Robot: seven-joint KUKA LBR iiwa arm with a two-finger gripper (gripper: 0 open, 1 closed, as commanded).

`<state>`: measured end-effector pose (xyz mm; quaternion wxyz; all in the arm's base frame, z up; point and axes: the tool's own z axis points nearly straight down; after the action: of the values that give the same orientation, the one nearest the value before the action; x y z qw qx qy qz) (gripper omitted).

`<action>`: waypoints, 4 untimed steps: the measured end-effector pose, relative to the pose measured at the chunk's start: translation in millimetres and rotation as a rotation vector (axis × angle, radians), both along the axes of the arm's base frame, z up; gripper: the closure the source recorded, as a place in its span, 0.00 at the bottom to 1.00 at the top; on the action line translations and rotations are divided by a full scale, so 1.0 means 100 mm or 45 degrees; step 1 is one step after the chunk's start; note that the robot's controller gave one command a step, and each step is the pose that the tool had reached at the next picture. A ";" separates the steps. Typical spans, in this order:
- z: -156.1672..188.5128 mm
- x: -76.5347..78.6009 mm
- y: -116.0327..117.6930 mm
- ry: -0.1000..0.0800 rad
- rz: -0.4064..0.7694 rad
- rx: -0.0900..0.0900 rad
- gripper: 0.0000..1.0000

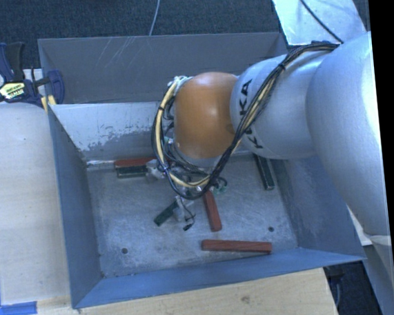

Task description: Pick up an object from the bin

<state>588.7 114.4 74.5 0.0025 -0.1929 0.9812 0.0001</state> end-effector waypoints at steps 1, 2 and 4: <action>-0.02 -0.05 0.09 -0.013 0.270 0.001 1.00; -0.01 -0.06 0.09 -0.011 0.273 0.000 1.00; 0.14 -0.08 0.09 0.006 0.270 -0.002 1.00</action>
Offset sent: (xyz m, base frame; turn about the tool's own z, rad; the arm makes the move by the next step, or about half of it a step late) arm 0.0000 0.0000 0.0000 0.0000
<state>580.8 123.1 88.5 0.0000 -0.2958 0.9552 0.0002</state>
